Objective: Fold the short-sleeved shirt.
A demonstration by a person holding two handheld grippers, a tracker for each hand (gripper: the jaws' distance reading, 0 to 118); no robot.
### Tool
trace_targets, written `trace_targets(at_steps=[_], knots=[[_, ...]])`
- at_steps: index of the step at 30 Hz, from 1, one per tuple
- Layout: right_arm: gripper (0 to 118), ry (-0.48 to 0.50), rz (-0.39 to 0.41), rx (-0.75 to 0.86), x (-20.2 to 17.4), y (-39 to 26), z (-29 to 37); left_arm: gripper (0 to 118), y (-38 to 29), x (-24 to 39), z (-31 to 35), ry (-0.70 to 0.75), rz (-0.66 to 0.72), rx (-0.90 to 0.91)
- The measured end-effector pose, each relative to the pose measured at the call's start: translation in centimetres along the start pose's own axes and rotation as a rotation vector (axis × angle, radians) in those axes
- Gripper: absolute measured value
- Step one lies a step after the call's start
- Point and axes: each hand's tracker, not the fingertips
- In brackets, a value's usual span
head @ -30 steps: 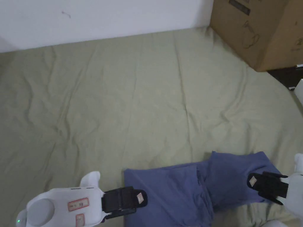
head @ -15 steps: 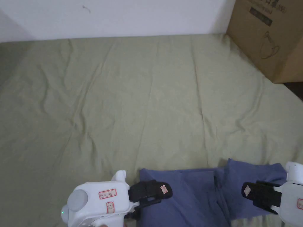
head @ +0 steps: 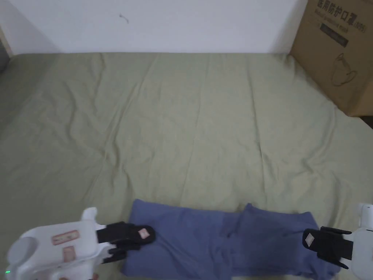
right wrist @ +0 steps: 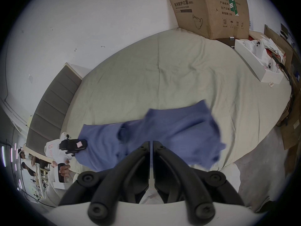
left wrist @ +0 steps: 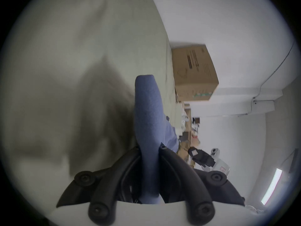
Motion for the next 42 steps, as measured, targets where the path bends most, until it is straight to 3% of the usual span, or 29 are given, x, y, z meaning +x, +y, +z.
trace_targets(at_steps=[3, 4, 6, 7, 8, 10, 13, 19, 23, 24, 25, 27, 28, 30, 34, 35, 37, 38, 42], knots=[[4, 0.017, 0.011, -0.003, -0.4, -0.3, -0.2, 9, 1.9, -2.3, 6.3, 0.107, 0.031, 0.093], [4, 0.023, 0.013, -0.005, -0.4, -0.4, -0.4, 9, -0.1, 0.6, 7.6, 0.146, 0.042, 0.119], [4, 0.033, 0.006, -0.013, -0.3, -0.7, -0.6, 9, 0.1, 0.2, 11.0, 0.193, 0.046, 0.158], [4, 0.039, 0.004, -0.015, -0.2, -0.8, -0.7, 9, -0.1, 0.5, 5.8, 0.215, 0.041, 0.168], [4, 0.043, 0.002, -0.019, -0.1, -0.8, -0.8, 9, 0.7, 0.1, 8.3, 0.227, 0.032, 0.173], [4, 0.045, 0.0, -0.016, 0.1, -0.9, -0.8, 9, 0.6, 2.1, 6.5, 0.24, -0.021, 0.178], [4, 0.051, -0.006, -0.006, 0.6, -0.8, -0.6, 9, -1.1, 11.1, 6.3, 0.271, -0.151, 0.168], [4, 0.053, -0.056, 0.021, 3.1, -0.9, 0.2, 9, -2.5, 21.4, -5.7, 0.283, -0.38, 0.015], [4, 0.026, -0.107, 0.03, 5.5, -1.1, 0.9, 10, -4.4, 21.4, -12.1, 0.295, -0.472, -0.186], [4, 0.015, -0.128, 0.034, 6.2, -1.2, 1.1, 22, -5.2, 20.9, -14.5, 0.281, -0.484, -0.255], [4, 0.008, -0.142, 0.037, 6.7, -1.3, 1.3, 45, -5.3, 20.4, -15.7, 0.277, -0.479, -0.295], [4, -0.02, -0.163, 0.039, 7.7, -1.4, 1.6, 110, -5.7, 19.0, -17.1, 0.351, -0.474, -0.313], [4, -0.03, -0.162, 0.043, 8.0, -1.4, 1.8, 113, -6.5, 19.3, -17.1, 0.367, -0.474, -0.288], [4, -0.041, -0.167, 0.045, 8.6, -1.6, 1.9, 100, -5.8, 18.6, -16.2, 0.359, -0.473, -0.295], [4, -0.036, -0.185, 0.044, 9.1, -1.6, 1.5, 94, -5.1, 18.7, -13.5, 0.319, -0.403, -0.179], [4, -0.036, -0.186, 0.044, 9.1, -1.6, 1.3, 83, -4.9, 18.4, -13.1, 0.329, -0.394, -0.144], [4, -0.029, -0.19, 0.042, 9.2, -1.7, 0.8, 28, -3.6, 17.1, -12.1, 0.395, -0.364, -0.122], [4, -0.026, -0.192, 0.037, 9.1, -1.7, 0.6, 7, -3.6, 16.5, -12.7, 0.428, -0.367, -0.138], [4, -0.018, -0.192, 0.02, 9.2, -2.2, 0.4, 5, -5.0, 14.8, -16.1, 0.396, -0.358, -0.23]])
